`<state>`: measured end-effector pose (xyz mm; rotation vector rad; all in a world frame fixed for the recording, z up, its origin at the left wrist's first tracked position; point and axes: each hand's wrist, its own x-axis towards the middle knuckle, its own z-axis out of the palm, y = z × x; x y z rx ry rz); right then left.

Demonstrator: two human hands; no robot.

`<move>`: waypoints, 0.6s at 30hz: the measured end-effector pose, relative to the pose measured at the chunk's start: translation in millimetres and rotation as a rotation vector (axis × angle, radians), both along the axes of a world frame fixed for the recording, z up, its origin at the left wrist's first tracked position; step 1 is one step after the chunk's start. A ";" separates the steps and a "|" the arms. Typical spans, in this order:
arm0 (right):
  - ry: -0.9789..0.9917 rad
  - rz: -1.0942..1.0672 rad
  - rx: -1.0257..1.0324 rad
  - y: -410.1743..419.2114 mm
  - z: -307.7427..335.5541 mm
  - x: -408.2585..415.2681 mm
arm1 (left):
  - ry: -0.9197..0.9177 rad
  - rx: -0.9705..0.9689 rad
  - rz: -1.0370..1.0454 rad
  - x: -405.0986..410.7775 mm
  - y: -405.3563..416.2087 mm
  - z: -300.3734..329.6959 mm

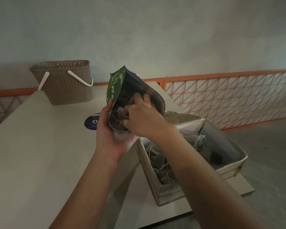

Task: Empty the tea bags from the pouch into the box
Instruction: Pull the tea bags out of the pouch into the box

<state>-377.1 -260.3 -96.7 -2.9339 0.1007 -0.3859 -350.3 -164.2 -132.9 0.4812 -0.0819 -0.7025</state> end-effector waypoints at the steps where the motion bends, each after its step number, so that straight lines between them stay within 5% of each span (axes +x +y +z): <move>1: -0.006 0.011 0.030 -0.8 -0.3 -3.1 | 0.001 -0.006 -0.001 0.3 0.6 -0.6; 8: -0.172 0.236 0.500 -9.6 5.2 -44.6 | -0.029 -0.020 -0.003 1.6 -1.5 0.3; 13: -0.452 0.164 0.810 -30.2 6.3 -72.9 | -0.019 0.026 0.022 1.5 -5.6 -1.0; 18: -0.645 0.079 0.839 -56.6 10.4 -103.3 | -0.015 0.009 0.037 4.9 -6.5 -5.4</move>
